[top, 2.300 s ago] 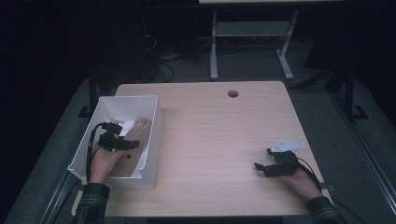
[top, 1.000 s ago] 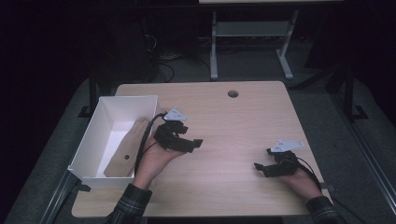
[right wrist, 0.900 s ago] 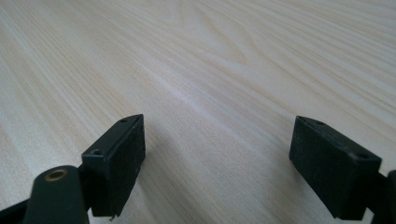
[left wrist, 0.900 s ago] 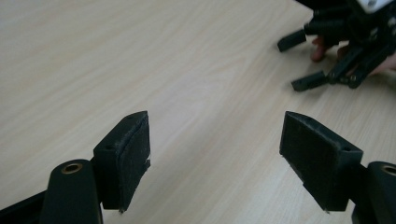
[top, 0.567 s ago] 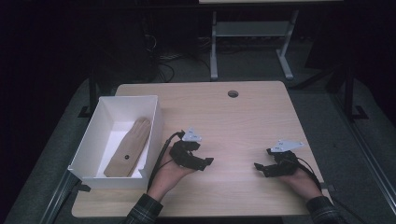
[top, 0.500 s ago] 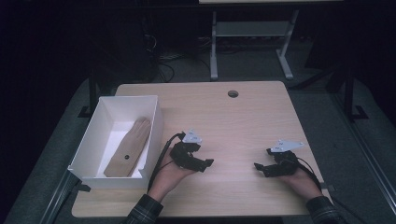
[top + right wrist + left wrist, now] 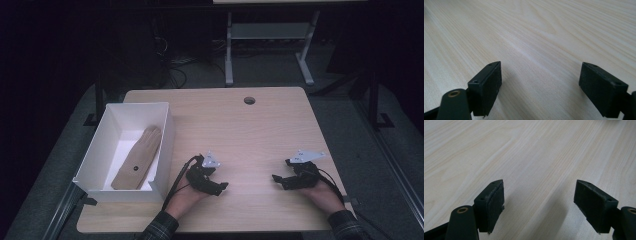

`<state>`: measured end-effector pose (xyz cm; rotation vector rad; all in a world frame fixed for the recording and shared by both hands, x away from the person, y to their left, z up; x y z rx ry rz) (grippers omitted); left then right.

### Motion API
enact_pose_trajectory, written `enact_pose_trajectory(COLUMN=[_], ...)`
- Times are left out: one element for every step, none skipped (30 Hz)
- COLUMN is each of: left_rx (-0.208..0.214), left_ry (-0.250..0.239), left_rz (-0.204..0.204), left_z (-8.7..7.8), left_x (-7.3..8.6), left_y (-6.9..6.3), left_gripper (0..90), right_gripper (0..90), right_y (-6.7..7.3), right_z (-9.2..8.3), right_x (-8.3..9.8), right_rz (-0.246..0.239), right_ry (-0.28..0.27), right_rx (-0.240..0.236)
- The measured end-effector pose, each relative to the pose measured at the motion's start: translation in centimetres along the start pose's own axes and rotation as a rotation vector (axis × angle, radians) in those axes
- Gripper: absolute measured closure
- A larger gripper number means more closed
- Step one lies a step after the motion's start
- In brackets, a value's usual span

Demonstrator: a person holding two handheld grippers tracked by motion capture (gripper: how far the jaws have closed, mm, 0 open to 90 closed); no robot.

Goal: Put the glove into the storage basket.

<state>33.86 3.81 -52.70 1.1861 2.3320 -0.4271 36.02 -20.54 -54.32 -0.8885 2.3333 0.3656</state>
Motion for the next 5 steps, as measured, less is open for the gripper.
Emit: enact_pose_trajectory(left_rx=[-0.002, -0.002, -0.007, -0.014, -0.014], left_ry=[0.002, 0.000, 0.000, 0.005, 0.005], left_rz=[0.004, 0.002, 0.005, 0.009, 0.009], left_z=[0.08, 0.12, 0.20, 0.21, 0.21], left_x=[0.06, 0.08, 0.12, 0.21, 0.21], left_y=[0.07, 0.07, 0.12, 0.17, 0.17], left_gripper=[23.8, 23.8, 23.7, 23.0, 22.7], right_gripper=[18.0, 18.0, 18.0, 18.0, 18.0], right_y=[0.00, 0.01, 0.02, 0.05, 0.05], right_z=[0.00, -0.02, -0.02, -0.02, -0.02], right_x=[0.00, 0.01, 0.01, 0.02, 0.02], right_rz=[0.000, -0.001, -0.002, -0.003, -0.003], right_ry=[0.000, 0.002, 0.002, 0.002, 0.002], right_rx=[0.000, -0.001, -0.002, -0.003, -0.003])
Point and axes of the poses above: each handheld gripper's, and its own axes: z roughly forward along the jaws, x roughly out of its underside, y roughly to its left, the point moved 9 cm from there along z, roughly forward along the jaws, and after that the axes turned 8 degrees about y, right-handed, at the moved point
